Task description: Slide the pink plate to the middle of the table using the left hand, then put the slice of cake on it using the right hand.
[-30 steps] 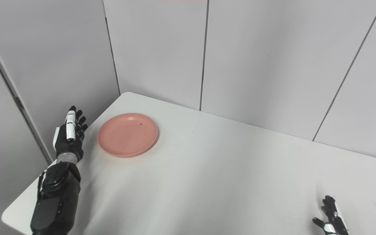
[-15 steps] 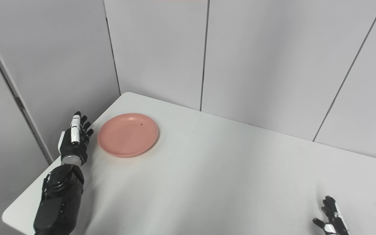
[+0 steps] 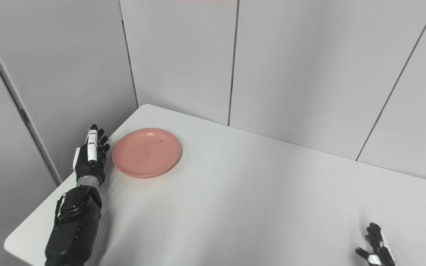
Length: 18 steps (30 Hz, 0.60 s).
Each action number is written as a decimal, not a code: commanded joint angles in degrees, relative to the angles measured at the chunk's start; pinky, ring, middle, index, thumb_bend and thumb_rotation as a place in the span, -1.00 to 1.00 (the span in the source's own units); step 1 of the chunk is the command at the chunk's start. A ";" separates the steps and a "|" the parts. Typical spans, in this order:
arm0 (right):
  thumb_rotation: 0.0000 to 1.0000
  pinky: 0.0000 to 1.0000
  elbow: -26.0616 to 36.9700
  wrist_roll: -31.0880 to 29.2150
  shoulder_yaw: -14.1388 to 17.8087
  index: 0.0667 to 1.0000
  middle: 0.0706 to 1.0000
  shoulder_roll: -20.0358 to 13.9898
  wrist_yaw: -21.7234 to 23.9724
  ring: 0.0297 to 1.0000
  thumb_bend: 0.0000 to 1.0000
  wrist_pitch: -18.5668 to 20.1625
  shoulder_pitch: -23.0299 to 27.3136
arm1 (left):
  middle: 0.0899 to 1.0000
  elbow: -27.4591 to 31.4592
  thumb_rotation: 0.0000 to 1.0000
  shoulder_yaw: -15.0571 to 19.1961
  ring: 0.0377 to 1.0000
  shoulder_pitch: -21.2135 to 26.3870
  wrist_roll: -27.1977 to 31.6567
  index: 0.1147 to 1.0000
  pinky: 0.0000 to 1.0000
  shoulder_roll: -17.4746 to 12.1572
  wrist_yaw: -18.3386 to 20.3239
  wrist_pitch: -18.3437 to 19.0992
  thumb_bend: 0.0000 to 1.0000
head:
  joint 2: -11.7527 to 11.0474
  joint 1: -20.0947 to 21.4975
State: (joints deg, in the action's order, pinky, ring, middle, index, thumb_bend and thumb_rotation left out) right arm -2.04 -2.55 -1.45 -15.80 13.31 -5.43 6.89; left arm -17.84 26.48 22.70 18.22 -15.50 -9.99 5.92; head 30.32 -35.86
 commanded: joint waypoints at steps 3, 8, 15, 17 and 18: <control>1.00 1.00 0.46 0.51 0.59 1.00 1.00 -0.85 -0.28 1.00 -0.15 1.87 -0.54 | 0.94 -0.38 1.00 -2.08 0.93 1.93 -0.11 0.91 0.93 0.16 1.24 1.23 -0.35 | 0.04 0.09; 1.00 1.00 0.81 0.76 0.45 1.00 1.00 -0.78 -0.34 1.00 -0.19 1.80 -0.51 | 0.94 -0.43 1.00 -4.33 0.92 2.06 -0.38 0.90 0.94 0.89 2.54 1.27 -0.31 | 0.13 0.47; 1.00 1.00 1.36 0.95 0.44 1.00 1.00 -0.64 -0.47 1.00 -0.23 1.92 -0.75 | 0.97 -0.14 1.00 -8.14 0.94 2.14 -0.89 0.97 0.96 1.66 3.11 2.39 -0.36 | 0.52 1.31; 1.00 1.00 1.81 0.95 0.46 0.99 1.00 -0.51 -0.58 1.00 -0.23 2.52 -0.78 | 0.95 0.02 1.00 -9.50 0.93 2.19 -1.17 0.94 0.92 1.87 3.18 3.31 -0.32 | 0.61 1.50; 1.00 1.00 2.02 1.03 0.44 0.99 1.00 -0.46 -0.65 0.99 -0.23 2.80 -0.80 | 0.96 0.46 1.00 -10.08 0.94 2.12 -1.27 0.94 0.93 2.02 3.21 3.75 -0.31 | 0.61 1.50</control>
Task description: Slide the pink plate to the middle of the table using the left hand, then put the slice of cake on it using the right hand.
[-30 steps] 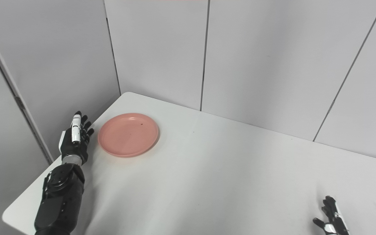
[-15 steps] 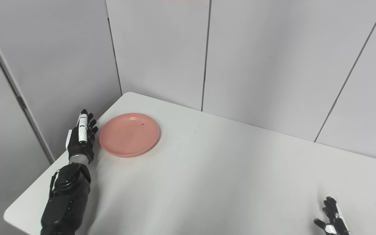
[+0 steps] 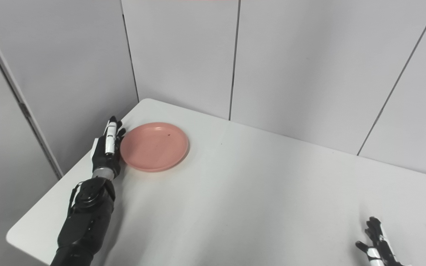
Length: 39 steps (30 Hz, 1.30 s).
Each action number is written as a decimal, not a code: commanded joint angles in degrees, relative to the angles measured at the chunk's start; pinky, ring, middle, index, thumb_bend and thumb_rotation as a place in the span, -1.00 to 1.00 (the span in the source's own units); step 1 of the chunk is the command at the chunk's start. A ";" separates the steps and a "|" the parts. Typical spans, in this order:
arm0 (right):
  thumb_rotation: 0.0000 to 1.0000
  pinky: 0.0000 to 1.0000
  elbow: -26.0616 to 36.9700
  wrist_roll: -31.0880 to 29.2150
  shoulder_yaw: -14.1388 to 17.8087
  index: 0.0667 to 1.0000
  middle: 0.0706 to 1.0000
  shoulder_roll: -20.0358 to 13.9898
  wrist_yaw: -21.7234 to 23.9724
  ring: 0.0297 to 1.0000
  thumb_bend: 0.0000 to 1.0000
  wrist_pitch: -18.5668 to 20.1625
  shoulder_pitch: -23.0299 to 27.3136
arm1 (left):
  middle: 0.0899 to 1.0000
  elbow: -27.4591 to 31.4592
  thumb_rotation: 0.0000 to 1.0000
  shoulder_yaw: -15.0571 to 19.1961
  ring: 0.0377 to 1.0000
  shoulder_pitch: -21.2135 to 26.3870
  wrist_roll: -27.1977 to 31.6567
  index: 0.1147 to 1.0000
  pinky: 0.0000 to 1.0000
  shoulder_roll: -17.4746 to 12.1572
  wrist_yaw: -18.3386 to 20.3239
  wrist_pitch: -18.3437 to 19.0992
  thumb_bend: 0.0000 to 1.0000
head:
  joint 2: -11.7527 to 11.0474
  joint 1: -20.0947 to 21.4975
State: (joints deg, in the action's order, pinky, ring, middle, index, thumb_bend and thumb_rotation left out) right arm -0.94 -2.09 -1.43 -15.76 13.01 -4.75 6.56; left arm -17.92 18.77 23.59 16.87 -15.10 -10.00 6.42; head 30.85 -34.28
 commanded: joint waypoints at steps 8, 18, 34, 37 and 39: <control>1.00 1.00 2.73 0.40 0.12 1.00 1.00 -0.43 0.17 1.00 -0.53 2.25 -1.16 | 0.96 2.74 1.00 -6.68 0.93 0.53 -1.27 0.93 0.92 3.12 3.93 4.76 -0.30 | 0.71 1.59; 1.00 1.00 3.42 1.51 -0.26 0.97 0.96 -0.40 0.04 0.96 -0.52 1.29 -1.35 | 0.91 7.31 1.00 -10.80 0.89 -0.44 -2.70 0.89 0.87 4.63 4.39 8.92 -0.31 | 2.06 5.06; 1.00 0.88 5.58 5.15 -1.29 0.90 0.88 0.40 -1.09 0.86 -0.47 3.58 -1.20 | 0.91 12.10 1.00 -19.46 0.88 -2.84 -5.78 0.89 0.85 8.90 8.67 11.93 -0.32 | 3.90 13.33; 1.00 0.87 5.64 5.86 -1.47 0.90 0.87 0.90 -1.54 0.85 -0.39 3.52 -1.29 | 0.92 12.52 1.00 -20.74 0.89 -3.39 -6.16 0.89 0.87 9.62 9.71 11.45 -0.30 | 4.12 14.58; 1.00 0.84 5.56 6.82 -1.65 0.88 0.85 1.28 -2.05 0.83 -0.31 3.17 -1.41 | 0.92 13.19 1.00 -21.62 0.89 -3.86 -6.46 0.90 0.88 10.30 10.21 12.11 -0.29 | 4.25 15.63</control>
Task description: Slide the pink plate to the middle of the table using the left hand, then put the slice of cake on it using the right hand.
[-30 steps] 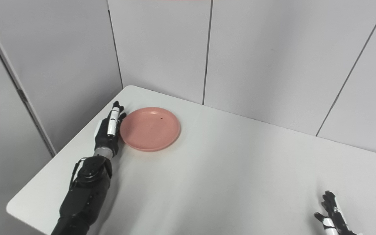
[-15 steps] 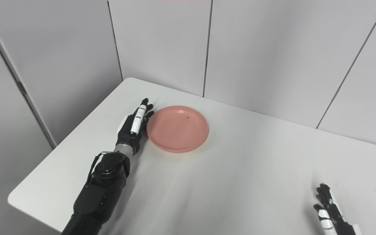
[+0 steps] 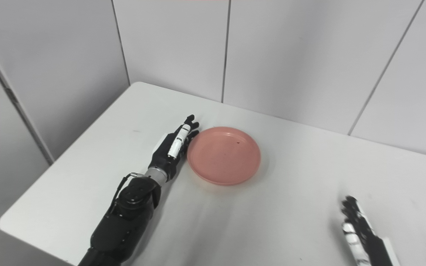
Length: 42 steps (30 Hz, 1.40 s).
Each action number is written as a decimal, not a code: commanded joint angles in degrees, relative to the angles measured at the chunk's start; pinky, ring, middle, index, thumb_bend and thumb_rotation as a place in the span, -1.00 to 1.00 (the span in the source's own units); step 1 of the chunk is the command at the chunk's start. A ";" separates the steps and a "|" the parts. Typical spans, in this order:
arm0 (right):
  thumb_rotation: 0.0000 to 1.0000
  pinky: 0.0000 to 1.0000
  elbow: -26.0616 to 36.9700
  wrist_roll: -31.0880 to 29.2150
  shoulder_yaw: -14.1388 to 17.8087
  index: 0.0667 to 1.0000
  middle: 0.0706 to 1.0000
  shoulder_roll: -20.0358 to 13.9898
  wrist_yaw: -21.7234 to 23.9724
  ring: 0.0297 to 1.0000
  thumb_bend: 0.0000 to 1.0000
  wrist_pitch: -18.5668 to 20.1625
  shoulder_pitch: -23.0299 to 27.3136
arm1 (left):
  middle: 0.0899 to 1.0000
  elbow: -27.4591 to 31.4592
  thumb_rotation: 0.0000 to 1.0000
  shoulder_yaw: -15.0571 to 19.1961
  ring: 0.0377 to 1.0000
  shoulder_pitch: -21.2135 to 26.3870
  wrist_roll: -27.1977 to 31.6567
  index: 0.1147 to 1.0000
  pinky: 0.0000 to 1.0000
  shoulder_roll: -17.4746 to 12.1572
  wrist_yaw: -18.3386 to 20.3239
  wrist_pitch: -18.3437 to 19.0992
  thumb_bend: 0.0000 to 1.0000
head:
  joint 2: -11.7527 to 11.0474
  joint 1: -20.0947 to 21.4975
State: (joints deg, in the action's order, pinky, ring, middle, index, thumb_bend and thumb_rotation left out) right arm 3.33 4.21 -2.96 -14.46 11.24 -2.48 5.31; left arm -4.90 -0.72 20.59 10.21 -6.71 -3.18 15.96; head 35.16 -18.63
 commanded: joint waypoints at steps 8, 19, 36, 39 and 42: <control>1.00 0.85 2.55 1.58 -0.80 0.87 0.85 1.55 -0.99 0.84 -0.26 2.55 -0.75 | 0.93 3.23 1.00 -5.98 0.90 -3.67 0.78 0.92 0.88 2.94 6.21 5.02 -0.26 | 0.52 5.65; 1.00 0.84 5.36 2.41 -1.83 0.88 0.88 3.35 -1.49 0.88 -0.28 7.50 -1.07 | 0.91 6.65 1.00 -6.84 0.88 -6.76 3.11 0.91 0.85 2.94 10.48 6.15 -0.26 | 0.83 9.08; 1.00 0.82 6.38 4.86 -2.96 0.87 0.87 4.45 -2.81 0.88 -0.26 9.85 -0.93 | 0.93 3.63 1.00 -5.79 0.92 -8.26 2.81 0.91 0.92 1.21 13.60 3.93 -0.25 | 1.00 15.94; 1.00 0.83 6.37 6.15 -2.94 0.87 0.86 4.58 -3.79 0.89 -0.24 8.75 -0.88 | 0.93 2.97 1.00 -5.03 0.93 -8.56 3.21 0.91 0.93 1.01 14.08 3.57 -0.26 | 0.73 18.27; 1.00 0.86 6.41 6.04 -2.67 0.88 0.87 4.92 -4.41 0.89 -0.25 7.83 -0.65 | 0.93 1.92 1.00 -4.44 0.93 -8.59 3.29 0.91 0.91 0.81 14.73 2.28 -0.25 | 0.48 19.36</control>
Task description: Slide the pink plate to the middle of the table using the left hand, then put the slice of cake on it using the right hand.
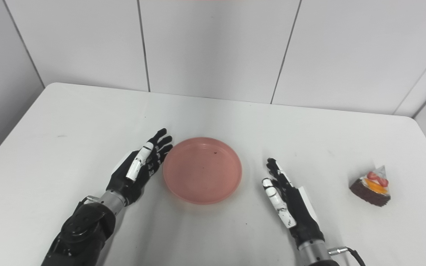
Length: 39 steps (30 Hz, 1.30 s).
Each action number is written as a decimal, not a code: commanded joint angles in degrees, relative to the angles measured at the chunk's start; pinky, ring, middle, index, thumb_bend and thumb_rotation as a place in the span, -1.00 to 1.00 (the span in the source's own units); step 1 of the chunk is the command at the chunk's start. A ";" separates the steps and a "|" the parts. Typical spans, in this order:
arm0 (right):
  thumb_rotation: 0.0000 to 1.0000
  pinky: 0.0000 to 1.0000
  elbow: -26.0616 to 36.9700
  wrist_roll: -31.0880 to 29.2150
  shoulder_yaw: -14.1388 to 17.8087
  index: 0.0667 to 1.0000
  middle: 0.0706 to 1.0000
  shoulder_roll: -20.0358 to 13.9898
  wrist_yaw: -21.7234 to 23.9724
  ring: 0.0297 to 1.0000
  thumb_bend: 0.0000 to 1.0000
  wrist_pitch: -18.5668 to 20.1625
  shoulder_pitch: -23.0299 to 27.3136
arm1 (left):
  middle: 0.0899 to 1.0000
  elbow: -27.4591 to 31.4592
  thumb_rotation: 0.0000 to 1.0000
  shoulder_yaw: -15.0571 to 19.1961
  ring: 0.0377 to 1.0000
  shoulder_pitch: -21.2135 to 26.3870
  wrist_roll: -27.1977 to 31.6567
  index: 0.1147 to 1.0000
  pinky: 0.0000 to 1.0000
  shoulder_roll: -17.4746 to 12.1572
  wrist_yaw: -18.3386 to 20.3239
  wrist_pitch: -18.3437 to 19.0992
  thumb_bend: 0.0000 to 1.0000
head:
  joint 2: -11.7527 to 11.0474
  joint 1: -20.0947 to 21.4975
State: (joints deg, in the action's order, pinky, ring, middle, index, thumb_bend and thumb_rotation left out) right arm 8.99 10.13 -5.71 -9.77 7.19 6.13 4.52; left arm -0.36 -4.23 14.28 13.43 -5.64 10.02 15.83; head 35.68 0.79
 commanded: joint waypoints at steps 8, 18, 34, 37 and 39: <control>0.88 0.68 2.73 10.45 -1.61 0.81 0.79 -2.08 -3.94 0.77 -0.16 -6.10 2.69 | 0.92 -4.42 1.00 0.50 0.90 -2.13 0.53 0.91 0.88 -1.03 2.38 0.53 -0.23 | -0.84 4.17; 0.05 0.49 7.88 15.84 2.52 0.84 0.75 -5.22 -6.29 0.63 0.49 -5.92 7.10 | 0.91 -6.98 1.00 2.30 0.87 -1.62 1.67 0.89 0.86 -2.39 4.51 -1.44 -0.21 | -2.09 9.65; 0.06 0.58 11.24 22.02 7.81 0.91 0.89 -17.20 -0.12 0.80 0.76 -1.84 12.56 | 0.89 -15.81 0.93 6.14 0.85 -0.42 5.72 0.87 0.84 -6.10 11.36 -6.47 -0.13 | -3.76 21.89; 0.00 0.57 12.25 24.07 9.43 0.93 0.92 -19.81 1.96 0.81 0.82 1.17 12.42 | 0.86 -17.06 0.92 6.68 0.82 -0.19 6.53 0.83 0.82 -6.76 12.09 -6.58 -0.12 | -3.67 22.99; 0.00 0.62 12.33 24.84 10.54 0.93 0.94 -21.22 2.83 0.87 0.85 2.30 12.25 | 0.85 -18.06 0.91 7.04 0.81 0.06 7.00 0.82 0.81 -7.22 12.85 -6.85 -0.11 | -3.62 23.58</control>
State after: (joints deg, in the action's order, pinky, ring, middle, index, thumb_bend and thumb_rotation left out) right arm 19.15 34.00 3.24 -28.77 10.11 7.34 15.37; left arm -13.68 3.04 17.78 21.61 -11.42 23.43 6.21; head 31.99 24.43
